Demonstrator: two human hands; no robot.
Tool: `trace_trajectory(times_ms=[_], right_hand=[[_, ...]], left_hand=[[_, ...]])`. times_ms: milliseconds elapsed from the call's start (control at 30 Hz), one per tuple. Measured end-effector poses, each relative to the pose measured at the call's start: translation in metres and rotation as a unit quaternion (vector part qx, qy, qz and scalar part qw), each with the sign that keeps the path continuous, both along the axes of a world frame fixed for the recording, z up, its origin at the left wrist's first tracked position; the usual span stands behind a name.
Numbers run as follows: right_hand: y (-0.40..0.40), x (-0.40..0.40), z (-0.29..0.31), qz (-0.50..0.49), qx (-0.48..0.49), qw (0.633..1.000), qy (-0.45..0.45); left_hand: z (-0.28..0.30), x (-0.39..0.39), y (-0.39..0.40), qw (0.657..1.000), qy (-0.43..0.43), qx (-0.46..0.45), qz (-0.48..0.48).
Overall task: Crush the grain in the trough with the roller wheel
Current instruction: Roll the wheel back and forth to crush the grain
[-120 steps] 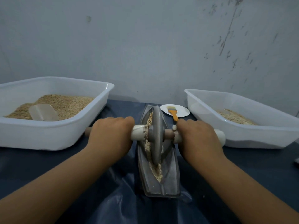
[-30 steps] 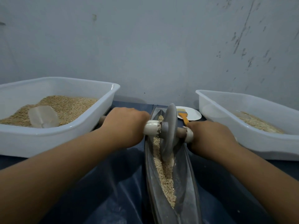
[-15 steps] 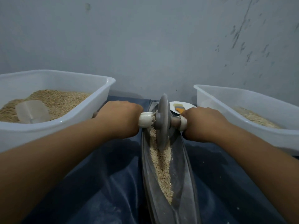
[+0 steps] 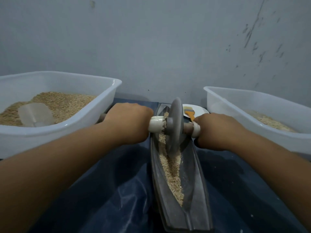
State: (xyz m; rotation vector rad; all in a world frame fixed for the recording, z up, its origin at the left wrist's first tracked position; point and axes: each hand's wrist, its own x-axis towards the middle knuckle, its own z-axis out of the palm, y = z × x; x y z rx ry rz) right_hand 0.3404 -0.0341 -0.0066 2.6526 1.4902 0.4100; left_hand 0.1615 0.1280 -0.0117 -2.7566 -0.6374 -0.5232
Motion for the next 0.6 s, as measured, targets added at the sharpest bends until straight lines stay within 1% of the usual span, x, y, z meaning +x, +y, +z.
trace_trajectory(times_ms=[133,200,300,433,467,533,600], right_hand=[[0.013,0.005,0.014,0.005,-0.032,0.997,0.067],[0.021,0.007,0.019,0.019,-0.029,0.995,0.091],[0.019,0.010,0.015,0.010,-0.018,0.994,0.112],[0.002,0.012,-0.002,0.012,-0.017,0.992,0.128],[0.000,0.012,-0.003,0.014,-0.016,0.992,0.126],[0.002,0.013,-0.003,0.010,-0.010,0.992,0.122],[0.010,0.014,0.001,0.014,-0.001,0.995,0.102]], left_hand=[[0.016,0.016,0.006,0.995,0.059,-0.075,0.011],[0.025,0.026,0.009,0.993,0.080,-0.088,0.012],[0.028,0.029,0.009,0.995,0.074,-0.073,0.008],[0.017,0.019,0.004,0.999,0.038,0.018,-0.015],[0.016,0.017,0.004,0.999,0.034,0.026,-0.019],[0.016,0.019,0.006,0.999,0.037,0.009,-0.018],[0.020,0.024,0.009,0.998,0.049,-0.028,-0.010]])
